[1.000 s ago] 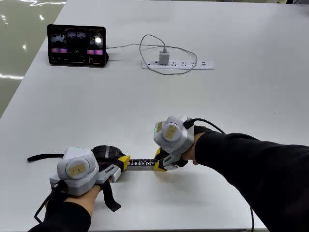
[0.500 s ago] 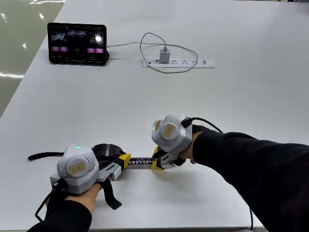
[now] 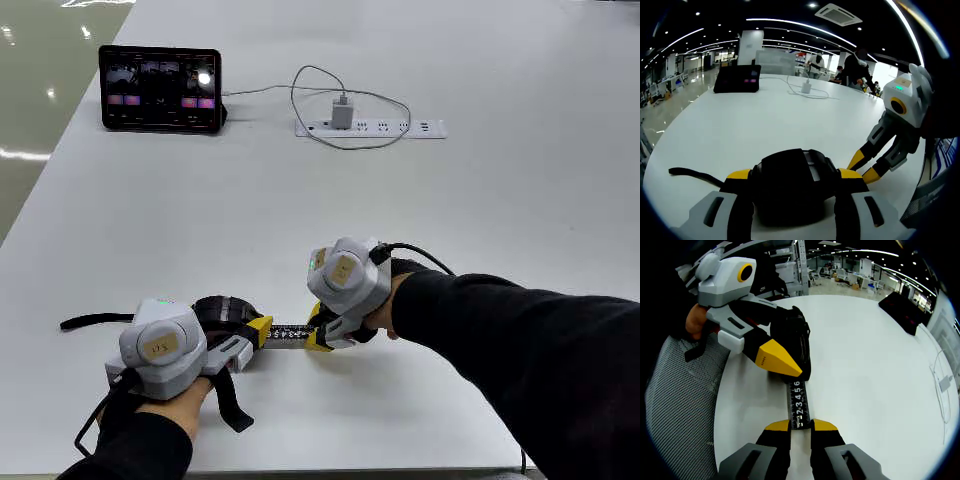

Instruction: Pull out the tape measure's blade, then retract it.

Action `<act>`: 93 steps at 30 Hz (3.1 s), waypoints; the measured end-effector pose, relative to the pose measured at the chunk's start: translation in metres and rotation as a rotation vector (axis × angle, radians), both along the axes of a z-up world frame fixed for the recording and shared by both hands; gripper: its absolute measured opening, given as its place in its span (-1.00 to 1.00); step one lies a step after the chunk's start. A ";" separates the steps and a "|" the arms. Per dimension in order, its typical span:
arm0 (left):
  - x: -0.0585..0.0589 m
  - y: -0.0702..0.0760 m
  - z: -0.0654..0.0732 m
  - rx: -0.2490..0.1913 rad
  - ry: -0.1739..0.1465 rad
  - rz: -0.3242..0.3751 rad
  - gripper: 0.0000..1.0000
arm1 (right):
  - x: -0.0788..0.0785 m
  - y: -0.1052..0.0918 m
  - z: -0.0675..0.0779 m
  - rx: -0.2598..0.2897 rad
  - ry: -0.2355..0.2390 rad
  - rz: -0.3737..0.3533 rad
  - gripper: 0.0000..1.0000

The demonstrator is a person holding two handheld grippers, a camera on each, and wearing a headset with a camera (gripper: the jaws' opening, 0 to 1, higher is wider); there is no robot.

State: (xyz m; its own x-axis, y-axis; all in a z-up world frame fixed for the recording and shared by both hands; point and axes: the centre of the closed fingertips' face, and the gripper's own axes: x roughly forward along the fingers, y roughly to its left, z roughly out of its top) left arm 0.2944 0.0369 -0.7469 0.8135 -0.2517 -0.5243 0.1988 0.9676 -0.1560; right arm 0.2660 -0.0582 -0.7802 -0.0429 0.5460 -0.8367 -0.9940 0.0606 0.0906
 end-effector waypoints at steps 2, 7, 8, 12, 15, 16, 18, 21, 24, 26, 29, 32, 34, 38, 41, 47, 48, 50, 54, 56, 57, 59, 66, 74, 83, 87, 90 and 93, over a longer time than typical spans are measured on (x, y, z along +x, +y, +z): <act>0.000 0.000 0.000 0.000 0.000 0.000 0.20 | 0.000 0.002 0.000 0.002 -0.002 0.002 -0.78; 0.000 0.000 0.000 -0.001 0.000 -0.001 0.20 | 0.000 0.006 -0.001 0.007 -0.005 0.006 -0.78; 0.000 0.000 0.000 -0.001 0.000 -0.001 0.20 | 0.000 0.006 -0.001 0.006 -0.006 0.006 -0.78; 0.000 0.000 0.000 0.000 -0.001 -0.001 0.20 | 0.000 0.009 -0.001 0.011 -0.012 0.012 -0.78; 0.000 0.000 0.000 0.000 -0.001 -0.001 0.20 | 0.000 0.010 0.000 0.014 -0.013 0.015 -0.78; 0.000 0.000 0.000 -0.001 -0.001 -0.001 0.20 | 0.000 0.011 -0.001 0.016 -0.013 0.015 -0.78; 0.000 0.000 0.000 -0.001 -0.001 -0.001 0.20 | 0.000 0.012 -0.001 0.019 -0.010 0.010 -0.78; 0.000 0.000 0.000 -0.002 0.000 0.000 0.20 | 0.000 0.015 0.000 0.025 -0.009 0.008 -0.78; 0.000 0.000 0.000 -0.003 0.000 0.000 0.20 | 0.000 0.018 0.000 0.030 -0.007 0.004 -0.78; 0.000 0.000 0.000 -0.003 0.000 0.000 0.20 | 0.000 0.020 -0.001 0.033 -0.006 0.003 -0.78; 0.000 0.000 0.000 -0.004 0.000 0.000 0.20 | 0.000 0.022 -0.001 0.038 -0.007 0.004 -0.78; 0.000 0.000 0.000 -0.004 0.000 0.000 0.20 | -0.001 0.025 -0.001 0.041 -0.009 0.004 -0.78; 0.000 0.000 0.000 -0.004 0.000 0.000 0.20 | 0.000 0.026 -0.001 0.043 -0.012 0.008 -0.78; 0.000 0.000 0.000 -0.006 0.000 0.001 0.20 | 0.000 0.030 -0.001 0.055 -0.012 0.002 -0.78; 0.000 0.000 0.000 -0.005 0.000 0.001 0.20 | -0.001 0.033 -0.001 0.060 -0.010 -0.004 -0.78; 0.000 0.001 0.000 -0.006 -0.001 0.001 0.20 | -0.001 0.035 0.000 0.067 -0.007 -0.009 -0.78; 0.000 0.001 0.000 -0.006 -0.001 0.001 0.20 | 0.000 0.036 0.000 0.074 -0.003 -0.017 -0.78; 0.000 0.000 0.000 -0.007 0.000 0.002 0.20 | 0.000 0.038 0.000 0.085 0.005 -0.031 -0.78; 0.000 0.000 0.000 -0.008 0.000 0.001 0.20 | -0.002 0.041 0.000 0.087 -0.001 -0.025 -0.78; 0.000 0.000 0.000 -0.008 0.000 0.001 0.20 | -0.001 0.042 0.000 0.089 -0.005 -0.023 -0.78; 0.000 0.000 0.000 -0.008 -0.001 0.001 0.20 | -0.002 0.043 0.000 0.089 -0.006 -0.022 -0.78; 0.000 0.001 0.000 -0.008 -0.001 0.001 0.20 | -0.002 0.044 0.000 0.090 -0.009 -0.020 -0.78; 0.000 0.001 0.000 -0.008 -0.002 -0.001 0.21 | 0.000 0.047 0.000 0.105 -0.006 -0.029 -0.78; 0.001 0.001 0.000 -0.006 -0.005 -0.003 0.22 | 0.001 0.047 -0.001 0.110 -0.004 -0.038 -0.77; 0.000 -0.001 0.001 0.002 0.000 -0.003 0.25 | 0.000 0.047 -0.001 0.093 -0.024 -0.045 -0.76; 0.001 -0.001 0.000 -0.002 0.028 -0.009 0.26 | 0.000 0.046 -0.001 0.085 -0.030 -0.036 -0.75; 0.000 -0.001 -0.001 -0.006 0.042 -0.011 0.26 | -0.002 0.045 -0.001 0.078 -0.036 -0.028 -0.74; 0.000 -0.001 -0.001 -0.010 0.043 -0.016 0.26 | -0.003 0.044 0.000 0.074 -0.035 -0.025 -0.71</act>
